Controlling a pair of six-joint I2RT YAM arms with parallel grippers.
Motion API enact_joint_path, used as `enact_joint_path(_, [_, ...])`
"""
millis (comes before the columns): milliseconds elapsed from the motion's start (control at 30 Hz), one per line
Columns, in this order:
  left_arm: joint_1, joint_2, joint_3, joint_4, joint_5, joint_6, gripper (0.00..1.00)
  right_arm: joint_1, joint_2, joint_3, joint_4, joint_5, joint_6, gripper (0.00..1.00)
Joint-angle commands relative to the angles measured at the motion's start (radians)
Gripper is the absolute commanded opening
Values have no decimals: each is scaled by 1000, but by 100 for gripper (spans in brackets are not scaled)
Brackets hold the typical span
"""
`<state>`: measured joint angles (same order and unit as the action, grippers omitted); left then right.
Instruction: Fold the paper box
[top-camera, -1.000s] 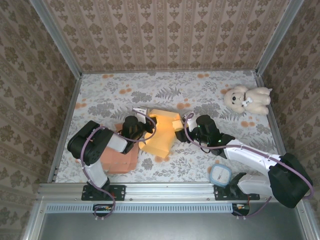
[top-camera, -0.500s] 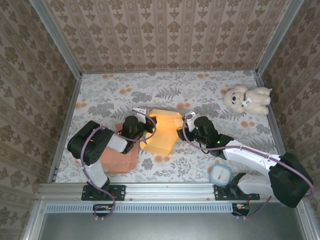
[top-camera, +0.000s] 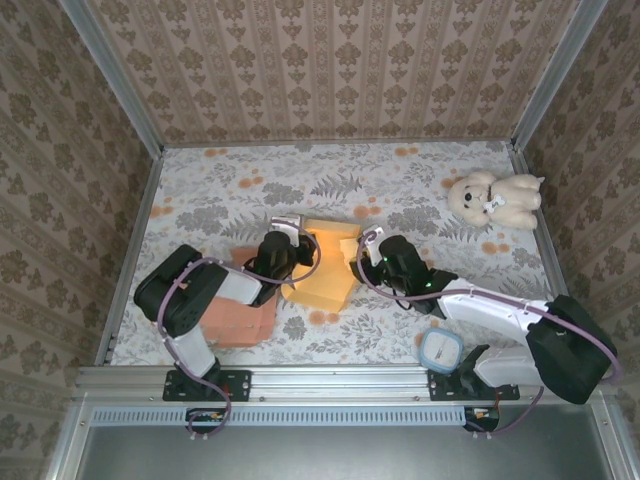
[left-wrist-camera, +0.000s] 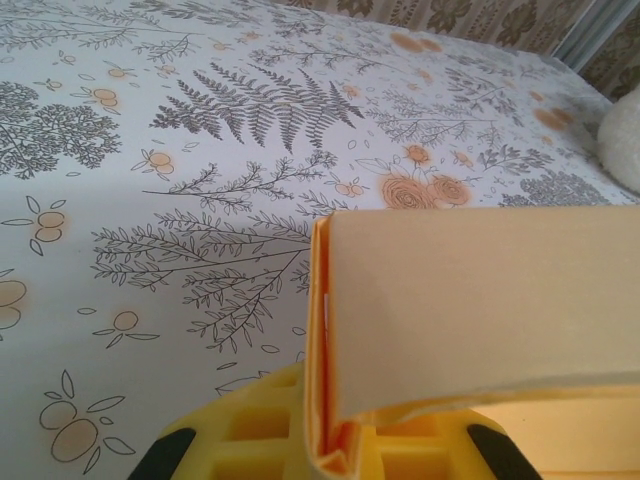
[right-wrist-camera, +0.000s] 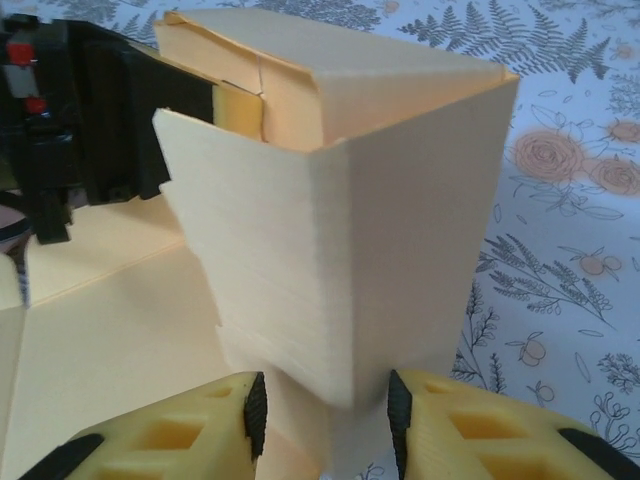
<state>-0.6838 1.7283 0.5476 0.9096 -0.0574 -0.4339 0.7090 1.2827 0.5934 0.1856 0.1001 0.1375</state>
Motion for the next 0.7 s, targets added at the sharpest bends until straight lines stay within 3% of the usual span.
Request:
enact_joint_path(0, [-32, -56, 33, -65, -83, 20, 0, 10, 32, 43, 44, 70, 26, 36])
enact_joint_path(233, [-72, -104, 26, -120, -125, 16, 0, 10, 60, 36, 86, 221, 51, 36])
enact_joint_path(467, [-114, -131, 36, -172, -138, 8, 0, -1, 100, 53, 119, 254, 33, 35])
enact_joint_path(667, [-145, -160, 56, -257, -187, -28, 0, -8, 156, 58, 152, 340, 46, 28])
